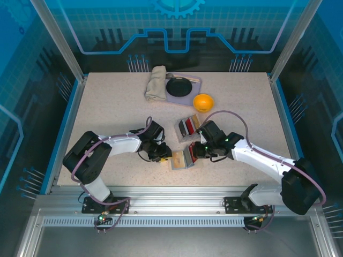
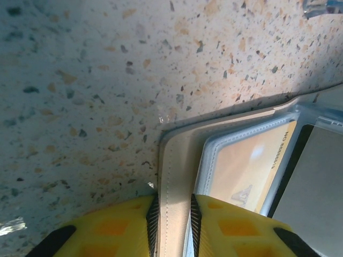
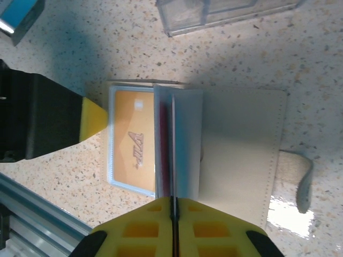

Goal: Put the credit cards into the card holder

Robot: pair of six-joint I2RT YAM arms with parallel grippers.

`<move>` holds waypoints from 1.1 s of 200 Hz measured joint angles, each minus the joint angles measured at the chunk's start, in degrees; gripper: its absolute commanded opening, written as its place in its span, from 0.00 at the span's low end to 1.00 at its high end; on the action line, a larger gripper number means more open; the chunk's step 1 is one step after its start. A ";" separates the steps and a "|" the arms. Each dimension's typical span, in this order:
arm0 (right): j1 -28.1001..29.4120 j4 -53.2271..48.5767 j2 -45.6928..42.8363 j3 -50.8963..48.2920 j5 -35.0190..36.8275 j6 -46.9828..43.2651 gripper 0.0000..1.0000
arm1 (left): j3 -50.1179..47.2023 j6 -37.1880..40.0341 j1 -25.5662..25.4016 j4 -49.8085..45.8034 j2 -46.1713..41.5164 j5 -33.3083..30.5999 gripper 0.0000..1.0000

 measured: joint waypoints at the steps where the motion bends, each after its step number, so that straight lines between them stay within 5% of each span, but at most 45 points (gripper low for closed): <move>1: 0.00 0.00 0.02 0.00 -0.02 0.00 0.08 | 0.00 -0.02 0.00 0.00 0.00 0.00 0.27; 220: 1.03 -0.48 3.69 2.19 -0.33 -0.04 0.09 | 0.00 -0.02 -0.48 1.03 0.02 0.02 0.25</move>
